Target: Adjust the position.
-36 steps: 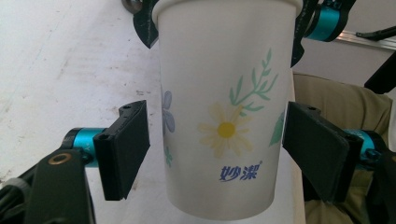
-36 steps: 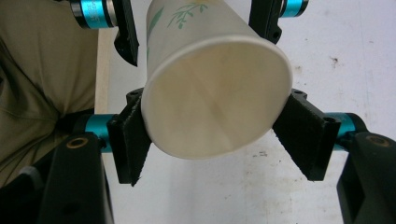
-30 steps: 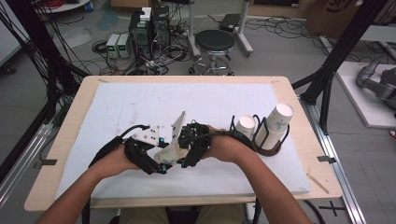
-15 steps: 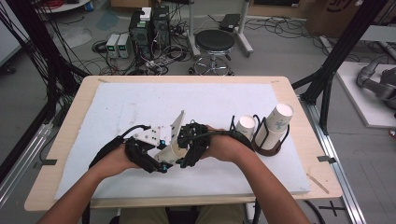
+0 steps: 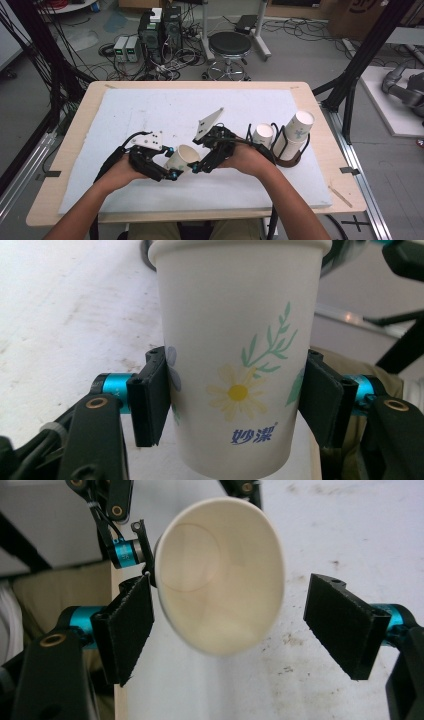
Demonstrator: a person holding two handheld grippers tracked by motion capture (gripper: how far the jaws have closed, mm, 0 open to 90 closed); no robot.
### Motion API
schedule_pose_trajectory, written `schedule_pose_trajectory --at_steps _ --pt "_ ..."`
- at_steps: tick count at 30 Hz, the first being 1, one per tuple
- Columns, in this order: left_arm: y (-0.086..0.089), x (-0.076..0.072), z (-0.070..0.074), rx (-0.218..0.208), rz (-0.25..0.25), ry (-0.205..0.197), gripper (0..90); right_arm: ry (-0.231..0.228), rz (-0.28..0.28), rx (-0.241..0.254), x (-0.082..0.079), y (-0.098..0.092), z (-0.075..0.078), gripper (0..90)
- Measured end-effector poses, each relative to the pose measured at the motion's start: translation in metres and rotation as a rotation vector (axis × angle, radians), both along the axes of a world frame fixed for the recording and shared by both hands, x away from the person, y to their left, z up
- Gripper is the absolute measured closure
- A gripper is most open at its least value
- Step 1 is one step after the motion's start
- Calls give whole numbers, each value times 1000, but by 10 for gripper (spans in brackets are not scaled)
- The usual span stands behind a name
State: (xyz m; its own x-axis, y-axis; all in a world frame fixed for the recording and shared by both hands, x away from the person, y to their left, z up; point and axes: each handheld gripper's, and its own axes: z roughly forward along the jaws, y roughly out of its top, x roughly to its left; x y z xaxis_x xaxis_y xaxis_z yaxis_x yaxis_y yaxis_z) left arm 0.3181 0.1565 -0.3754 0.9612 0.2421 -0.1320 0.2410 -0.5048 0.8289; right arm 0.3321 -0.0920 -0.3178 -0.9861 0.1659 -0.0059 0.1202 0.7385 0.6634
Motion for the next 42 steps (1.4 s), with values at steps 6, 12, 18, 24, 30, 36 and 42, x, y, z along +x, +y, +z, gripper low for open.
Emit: schedule_pose_trajectory --at_steps 6,12,18,24,30,36,42 --pt "15 0 -6 -88 67 -9 350 -10 -92 130 1 -26 -4 208" --pt "25 -1 -13 -163 128 -35 350 -31 -178 229 -3 -48 -11 208" --pt "33 -3 -18 -228 167 -77 348 -87 -252 264 -10 -67 -19 208" --pt "39 -5 -21 -315 199 -117 346 -115 -323 304 -16 -83 -29 208" --pt "45 -6 -23 -367 234 -161 343 -123 -368 311 -21 -96 -37 208" --pt "51 -6 -28 -382 252 -188 338 -125 -388 301 -27 -105 -43 209" --pt "57 -6 -30 -392 277 -206 336 -125 -398 293 -29 -107 -49 209"
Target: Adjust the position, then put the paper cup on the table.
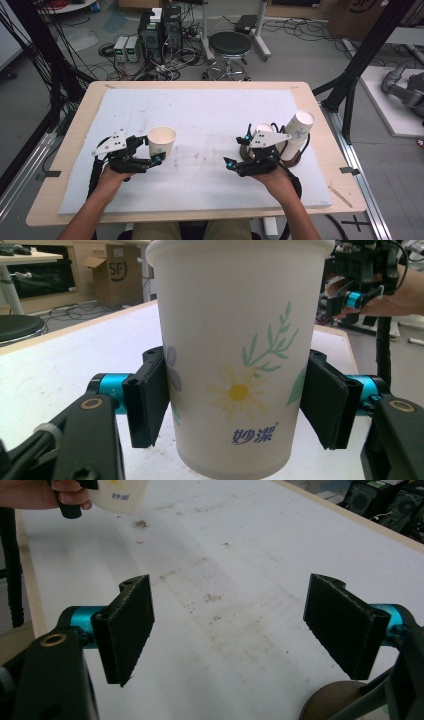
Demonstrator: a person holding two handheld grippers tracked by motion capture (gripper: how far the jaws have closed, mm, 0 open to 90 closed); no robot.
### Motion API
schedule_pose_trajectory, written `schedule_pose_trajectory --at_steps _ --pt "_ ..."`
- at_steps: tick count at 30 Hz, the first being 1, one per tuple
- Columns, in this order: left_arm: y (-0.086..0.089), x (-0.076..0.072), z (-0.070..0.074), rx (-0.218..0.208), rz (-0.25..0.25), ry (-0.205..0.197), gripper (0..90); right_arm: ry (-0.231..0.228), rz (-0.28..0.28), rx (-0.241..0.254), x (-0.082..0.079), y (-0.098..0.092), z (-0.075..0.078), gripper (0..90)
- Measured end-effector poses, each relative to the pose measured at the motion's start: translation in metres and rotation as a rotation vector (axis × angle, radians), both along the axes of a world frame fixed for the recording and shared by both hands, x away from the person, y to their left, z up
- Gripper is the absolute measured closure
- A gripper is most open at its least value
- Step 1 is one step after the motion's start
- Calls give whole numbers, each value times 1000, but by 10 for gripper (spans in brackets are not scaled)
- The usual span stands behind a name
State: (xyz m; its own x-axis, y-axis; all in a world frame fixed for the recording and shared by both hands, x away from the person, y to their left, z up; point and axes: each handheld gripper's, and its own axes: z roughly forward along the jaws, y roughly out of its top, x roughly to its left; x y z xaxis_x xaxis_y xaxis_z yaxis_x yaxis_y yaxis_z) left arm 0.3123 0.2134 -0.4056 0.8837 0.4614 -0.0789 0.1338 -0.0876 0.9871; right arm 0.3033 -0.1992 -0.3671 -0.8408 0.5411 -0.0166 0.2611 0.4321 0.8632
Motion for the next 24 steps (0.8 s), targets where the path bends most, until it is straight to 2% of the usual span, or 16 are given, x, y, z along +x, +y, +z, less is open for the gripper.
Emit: schedule_pose_trajectory --at_steps 6,13,24 --pt "5 -1 0 -17 25 -11 336 9 -1 -7 -1 1 -2 209" --pt "9 0 1 -35 48 -32 336 -10 -2 -4 0 1 2 210" --pt "14 2 0 -34 60 -41 334 -14 -12 8 -3 1 -4 210"
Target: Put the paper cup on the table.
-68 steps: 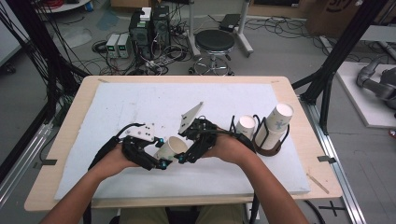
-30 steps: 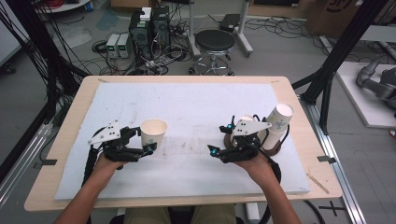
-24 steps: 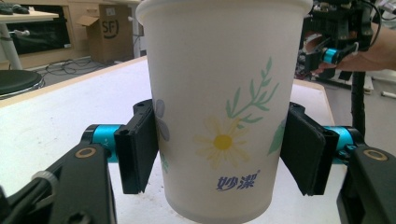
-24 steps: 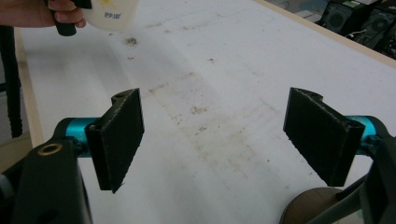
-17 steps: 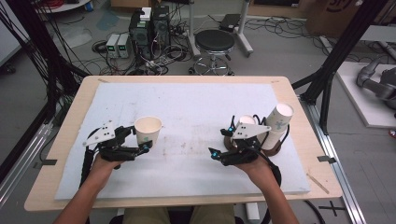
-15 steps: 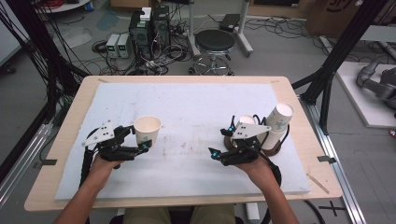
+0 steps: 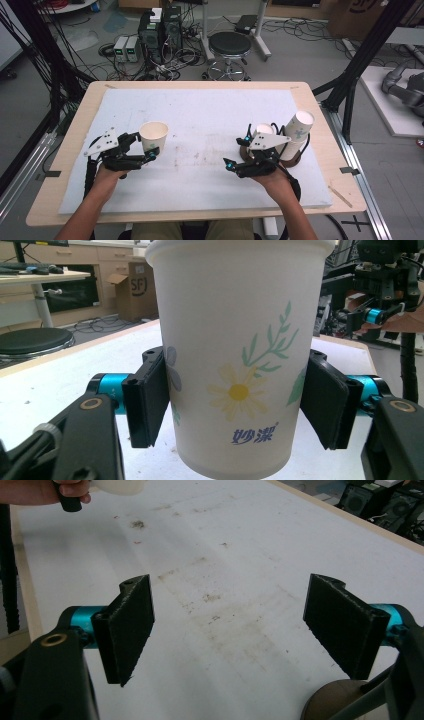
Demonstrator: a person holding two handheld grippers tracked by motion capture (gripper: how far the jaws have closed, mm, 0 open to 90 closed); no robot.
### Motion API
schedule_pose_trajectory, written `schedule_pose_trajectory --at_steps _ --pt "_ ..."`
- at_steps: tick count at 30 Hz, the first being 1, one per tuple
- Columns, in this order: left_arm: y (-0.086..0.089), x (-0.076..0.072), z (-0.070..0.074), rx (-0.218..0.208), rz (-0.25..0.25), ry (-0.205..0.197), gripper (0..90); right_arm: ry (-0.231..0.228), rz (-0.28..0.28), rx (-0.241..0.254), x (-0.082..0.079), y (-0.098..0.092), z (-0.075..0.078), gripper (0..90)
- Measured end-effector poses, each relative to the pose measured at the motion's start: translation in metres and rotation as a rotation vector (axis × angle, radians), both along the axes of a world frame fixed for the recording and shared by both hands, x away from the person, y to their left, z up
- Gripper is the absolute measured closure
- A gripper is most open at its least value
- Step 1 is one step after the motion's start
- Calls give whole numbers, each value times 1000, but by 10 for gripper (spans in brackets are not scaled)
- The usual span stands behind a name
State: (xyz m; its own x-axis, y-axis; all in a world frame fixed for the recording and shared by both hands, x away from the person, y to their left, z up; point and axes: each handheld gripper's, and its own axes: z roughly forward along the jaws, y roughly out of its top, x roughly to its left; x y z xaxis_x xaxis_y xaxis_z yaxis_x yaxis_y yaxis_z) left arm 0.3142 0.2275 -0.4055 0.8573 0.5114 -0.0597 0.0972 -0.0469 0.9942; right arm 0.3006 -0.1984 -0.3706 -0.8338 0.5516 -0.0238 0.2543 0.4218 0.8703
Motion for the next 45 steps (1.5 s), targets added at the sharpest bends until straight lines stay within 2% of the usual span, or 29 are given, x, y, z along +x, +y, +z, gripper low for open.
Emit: schedule_pose_trajectory --at_steps 9,13,20,23,32,36,43,45 --pt "0 4 -9 8 44 0 333 -5 5 -8 -3 0 -2 210" --pt "-2 6 -15 -5 74 -7 340 -3 13 -13 -4 2 -2 210" --pt "-5 16 -29 8 107 29 347 -13 29 -21 -6 6 0 210" --pt "-6 22 -34 19 120 57 353 -11 29 -22 -6 7 -1 210" --pt "-13 32 -46 124 178 136 357 -9 31 -20 -6 7 -2 210" --pt "-17 34 -46 154 196 143 361 -11 34 -18 -6 8 -2 210" --pt "-27 34 -45 267 253 187 363 -12 41 -18 -6 10 0 210" --pt "-29 33 -45 302 251 190 363 -18 40 -16 -6 9 0 210"
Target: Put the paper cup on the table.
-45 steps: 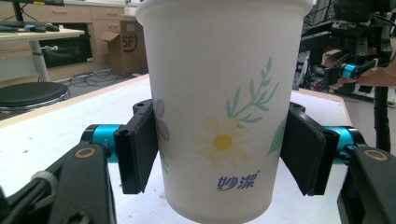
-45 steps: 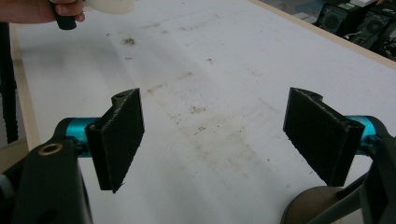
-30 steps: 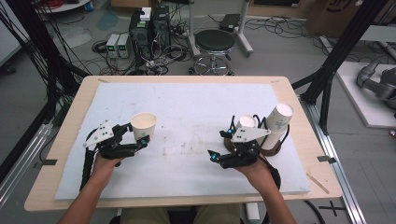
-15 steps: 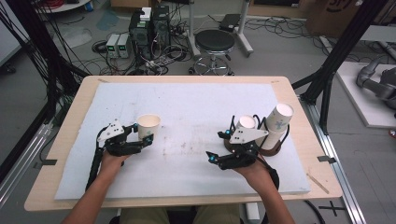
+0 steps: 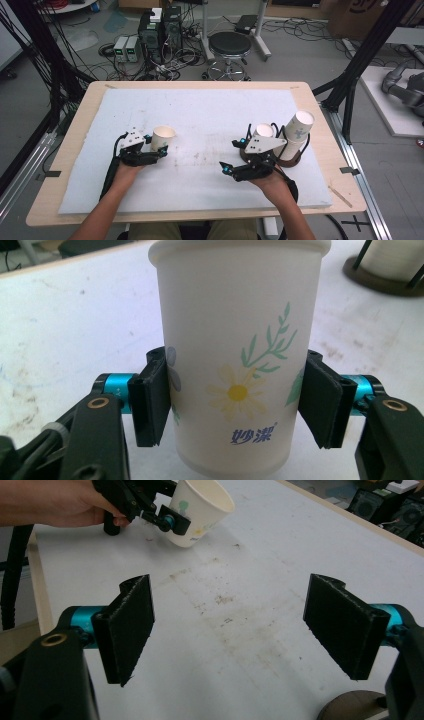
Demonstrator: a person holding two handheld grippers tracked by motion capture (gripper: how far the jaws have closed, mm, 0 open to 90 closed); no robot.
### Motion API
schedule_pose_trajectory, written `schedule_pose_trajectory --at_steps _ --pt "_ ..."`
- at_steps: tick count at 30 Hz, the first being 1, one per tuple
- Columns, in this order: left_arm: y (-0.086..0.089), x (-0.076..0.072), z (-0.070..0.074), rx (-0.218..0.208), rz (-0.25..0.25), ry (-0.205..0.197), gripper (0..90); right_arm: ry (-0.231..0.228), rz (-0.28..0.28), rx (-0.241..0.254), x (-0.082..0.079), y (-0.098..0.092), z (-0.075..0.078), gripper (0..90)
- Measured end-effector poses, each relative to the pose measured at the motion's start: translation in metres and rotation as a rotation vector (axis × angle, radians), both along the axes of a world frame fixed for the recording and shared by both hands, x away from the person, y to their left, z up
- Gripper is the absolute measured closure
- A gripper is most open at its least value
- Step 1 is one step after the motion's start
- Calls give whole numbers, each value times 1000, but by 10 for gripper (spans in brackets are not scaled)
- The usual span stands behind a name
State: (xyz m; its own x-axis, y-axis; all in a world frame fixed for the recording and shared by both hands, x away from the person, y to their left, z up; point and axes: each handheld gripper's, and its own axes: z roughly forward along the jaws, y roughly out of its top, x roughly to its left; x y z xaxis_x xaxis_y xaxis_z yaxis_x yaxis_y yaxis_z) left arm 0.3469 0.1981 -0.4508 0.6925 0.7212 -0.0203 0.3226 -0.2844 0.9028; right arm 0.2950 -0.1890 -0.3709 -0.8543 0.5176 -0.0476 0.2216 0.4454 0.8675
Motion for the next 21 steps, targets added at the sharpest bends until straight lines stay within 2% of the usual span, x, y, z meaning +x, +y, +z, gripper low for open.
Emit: schedule_pose_trajectory --at_steps 2,8,13,21 --pt "-2 -2 0 26 4 4 363 3 -1 -2 -1 0 0 210" --pt "6 -10 0 17 22 36 363 4 -9 -1 -5 -4 -2 210" --pt "12 -16 0 48 9 45 361 11 -23 0 -7 -8 -5 210" --pt "14 -18 -1 62 10 63 336 32 -37 9 -8 -12 -12 210"
